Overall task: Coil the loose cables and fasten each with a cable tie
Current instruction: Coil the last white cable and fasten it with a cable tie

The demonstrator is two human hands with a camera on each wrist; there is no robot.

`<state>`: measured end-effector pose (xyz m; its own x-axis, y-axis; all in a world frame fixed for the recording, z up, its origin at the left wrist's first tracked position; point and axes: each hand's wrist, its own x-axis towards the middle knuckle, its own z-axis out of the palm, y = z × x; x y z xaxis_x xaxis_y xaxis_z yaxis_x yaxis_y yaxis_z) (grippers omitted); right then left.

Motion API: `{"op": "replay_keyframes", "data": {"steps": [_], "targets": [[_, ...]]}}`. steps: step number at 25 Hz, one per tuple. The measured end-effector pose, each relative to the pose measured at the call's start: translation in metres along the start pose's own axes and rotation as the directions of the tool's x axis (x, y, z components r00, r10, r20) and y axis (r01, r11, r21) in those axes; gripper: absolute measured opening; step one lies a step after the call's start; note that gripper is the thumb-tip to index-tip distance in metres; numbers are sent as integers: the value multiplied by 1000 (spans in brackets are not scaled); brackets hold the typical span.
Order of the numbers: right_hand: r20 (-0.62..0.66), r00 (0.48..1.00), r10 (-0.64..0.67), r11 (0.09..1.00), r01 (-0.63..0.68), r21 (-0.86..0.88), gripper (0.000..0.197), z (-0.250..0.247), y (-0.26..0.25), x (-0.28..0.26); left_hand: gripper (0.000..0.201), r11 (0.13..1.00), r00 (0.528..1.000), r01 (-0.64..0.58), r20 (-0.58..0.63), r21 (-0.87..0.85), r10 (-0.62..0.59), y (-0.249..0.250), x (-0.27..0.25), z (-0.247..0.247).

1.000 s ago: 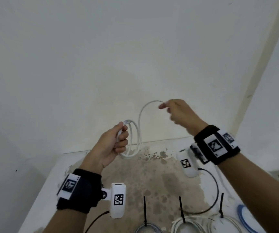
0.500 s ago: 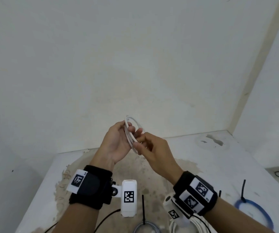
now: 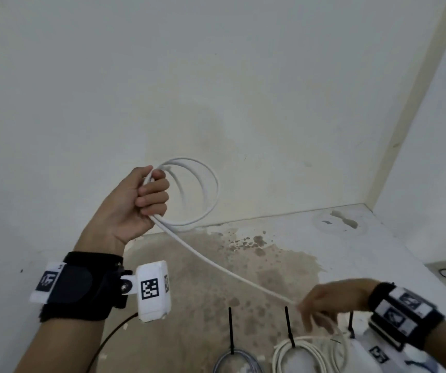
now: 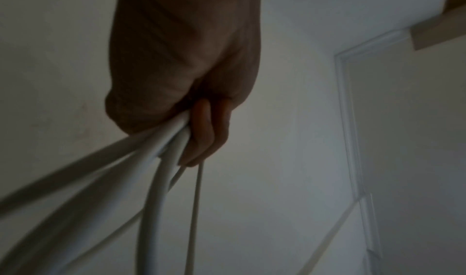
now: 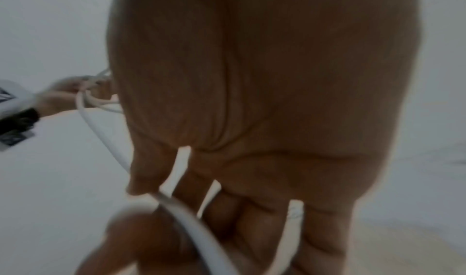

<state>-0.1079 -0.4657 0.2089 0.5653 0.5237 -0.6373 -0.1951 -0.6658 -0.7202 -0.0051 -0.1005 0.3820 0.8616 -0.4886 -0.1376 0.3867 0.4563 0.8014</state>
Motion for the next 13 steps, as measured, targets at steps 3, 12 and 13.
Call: {"op": "replay_keyframes", "data": {"steps": [3,12,13], "targets": [[-428,890,159,984,-178,-6,44,-52,0,-34,29,994,998,5,-67,110,3,-3,0,-4],[-871,488,-56,674,662,328,21,-45,-122,-24,28,955,988,91,-146,281,-51,-74,30,27],[-882,455,-123,672,692,264,21,-29,-139,-11,28,958,986,113,-145,263,-76,-83,33,33]]}}
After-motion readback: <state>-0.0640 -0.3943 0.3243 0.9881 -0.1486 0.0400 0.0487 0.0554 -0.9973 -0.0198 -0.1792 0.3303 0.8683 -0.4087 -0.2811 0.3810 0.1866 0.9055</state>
